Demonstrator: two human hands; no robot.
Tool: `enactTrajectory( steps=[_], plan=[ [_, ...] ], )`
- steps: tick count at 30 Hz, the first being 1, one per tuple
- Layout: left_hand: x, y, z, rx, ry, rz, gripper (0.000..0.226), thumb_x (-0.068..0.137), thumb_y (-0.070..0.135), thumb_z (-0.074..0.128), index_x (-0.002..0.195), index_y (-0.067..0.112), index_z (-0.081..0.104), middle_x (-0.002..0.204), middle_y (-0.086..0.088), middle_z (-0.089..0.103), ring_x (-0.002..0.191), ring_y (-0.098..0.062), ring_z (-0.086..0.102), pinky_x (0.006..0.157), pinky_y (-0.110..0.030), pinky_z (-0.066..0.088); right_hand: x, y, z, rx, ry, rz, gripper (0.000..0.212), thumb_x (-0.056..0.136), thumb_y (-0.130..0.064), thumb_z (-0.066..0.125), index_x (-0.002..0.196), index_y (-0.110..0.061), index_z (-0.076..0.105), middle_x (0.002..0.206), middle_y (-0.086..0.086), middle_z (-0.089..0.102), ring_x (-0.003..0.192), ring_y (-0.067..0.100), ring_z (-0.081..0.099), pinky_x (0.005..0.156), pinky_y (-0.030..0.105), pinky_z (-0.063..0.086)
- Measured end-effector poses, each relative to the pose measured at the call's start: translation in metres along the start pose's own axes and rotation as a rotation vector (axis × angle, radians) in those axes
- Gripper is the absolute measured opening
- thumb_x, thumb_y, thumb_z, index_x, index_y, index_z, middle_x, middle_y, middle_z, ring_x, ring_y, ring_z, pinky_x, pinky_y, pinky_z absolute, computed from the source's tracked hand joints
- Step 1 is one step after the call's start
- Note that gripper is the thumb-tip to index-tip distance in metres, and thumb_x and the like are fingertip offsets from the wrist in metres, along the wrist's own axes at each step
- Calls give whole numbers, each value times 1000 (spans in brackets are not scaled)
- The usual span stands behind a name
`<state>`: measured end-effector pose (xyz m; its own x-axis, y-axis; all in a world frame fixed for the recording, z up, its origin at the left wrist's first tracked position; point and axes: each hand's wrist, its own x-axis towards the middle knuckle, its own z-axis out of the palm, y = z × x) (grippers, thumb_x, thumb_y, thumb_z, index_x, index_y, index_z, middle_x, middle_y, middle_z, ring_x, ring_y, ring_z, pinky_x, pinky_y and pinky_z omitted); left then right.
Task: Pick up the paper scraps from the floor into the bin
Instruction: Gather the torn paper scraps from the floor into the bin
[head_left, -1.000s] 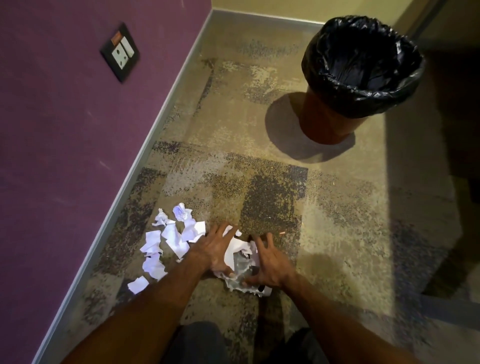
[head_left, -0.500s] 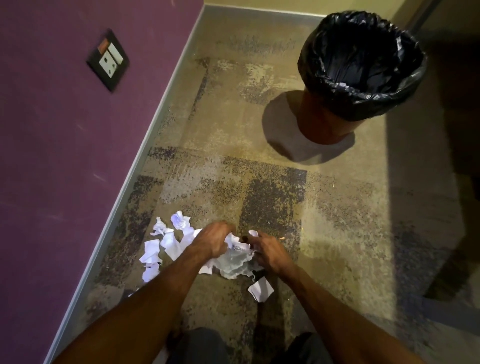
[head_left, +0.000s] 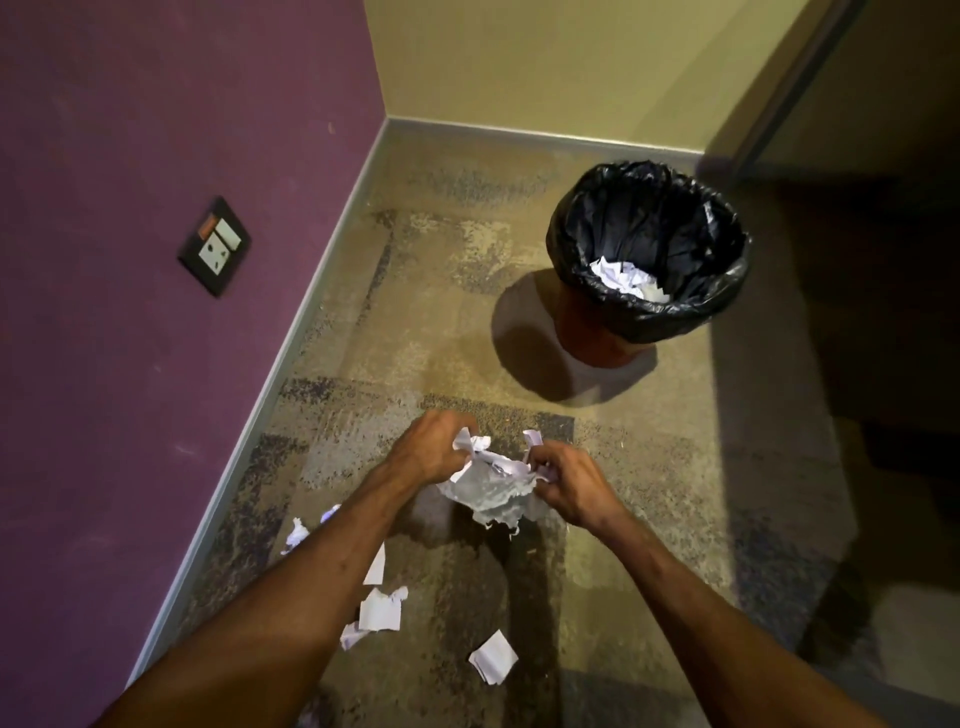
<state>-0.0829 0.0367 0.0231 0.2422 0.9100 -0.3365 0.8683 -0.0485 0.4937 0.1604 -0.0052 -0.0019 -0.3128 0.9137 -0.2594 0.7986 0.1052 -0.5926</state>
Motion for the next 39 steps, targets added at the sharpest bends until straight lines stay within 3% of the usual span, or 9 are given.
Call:
enactTrajectory(
  steps=[5, 10, 16, 20, 24, 28, 30, 34, 39],
  plan=[
    [46, 59, -74, -24, 160, 74, 14, 83, 21, 75, 96, 26, 75, 103, -7, 79, 95, -29, 72, 76, -33, 57, 27, -9, -104, 58, 201, -115, 12, 77, -26, 73, 87, -21, 68, 86, -1, 63, 75, 18, 56, 65, 37, 42],
    [100, 134, -129, -99, 361, 152, 16, 82, 19, 78, 96, 25, 74, 93, -5, 74, 88, -29, 68, 69, -27, 44, 60, -6, -207, 16, 430, -101, 17, 75, -12, 77, 89, -17, 71, 86, 0, 63, 74, 20, 54, 67, 37, 45],
    [168, 212, -141, -163, 470, 121, 24, 79, 13, 75, 100, 23, 75, 91, -9, 75, 86, -34, 70, 71, -40, 61, 98, 31, -283, 51, 590, -16, 10, 77, -14, 73, 86, -15, 71, 83, 2, 64, 71, 21, 53, 67, 34, 45],
    [206, 242, -121, -292, 499, -11, 23, 82, 10, 73, 103, 19, 74, 100, -8, 74, 96, -32, 69, 78, -40, 60, 123, 61, -298, 83, 618, 115, 2, 85, -17, 72, 85, -15, 72, 83, 6, 64, 80, 26, 61, 72, 34, 46],
    [230, 249, -99, -480, 429, -179, 23, 85, 15, 75, 105, 25, 79, 120, -5, 76, 113, -29, 69, 95, -35, 59, 132, 81, -295, 166, 537, 272, 24, 90, -25, 80, 111, -13, 75, 109, 10, 71, 105, 31, 69, 94, 42, 59],
    [241, 245, -79, -582, 379, -232, 14, 85, 13, 72, 73, 19, 69, 96, -5, 75, 104, -31, 73, 86, -30, 59, 134, 87, -284, 177, 418, 297, 44, 92, -26, 80, 133, -15, 68, 132, 12, 67, 116, 28, 66, 98, 34, 54],
    [244, 244, -76, -629, 356, -228, 4, 86, 17, 73, 89, 20, 72, 107, -4, 75, 110, -31, 71, 95, -37, 60, 136, 87, -281, 207, 385, 308, 50, 91, -28, 82, 137, -17, 64, 140, 12, 66, 123, 30, 66, 107, 43, 55],
    [245, 245, -78, -678, 278, -183, 5, 91, 19, 72, 89, 15, 70, 111, -13, 73, 105, -32, 69, 94, -41, 57, 139, 84, -278, 184, 408, 300, 51, 93, -25, 78, 141, -15, 62, 142, 9, 67, 129, 29, 65, 113, 45, 52],
    [246, 248, -79, -690, 246, -168, 41, 93, 25, 74, 133, 18, 67, 136, -4, 66, 125, -24, 61, 110, -39, 51, 138, 79, -276, 197, 418, 263, 50, 97, -20, 75, 144, -12, 61, 144, 11, 66, 131, 27, 64, 114, 43, 51]
  ],
)
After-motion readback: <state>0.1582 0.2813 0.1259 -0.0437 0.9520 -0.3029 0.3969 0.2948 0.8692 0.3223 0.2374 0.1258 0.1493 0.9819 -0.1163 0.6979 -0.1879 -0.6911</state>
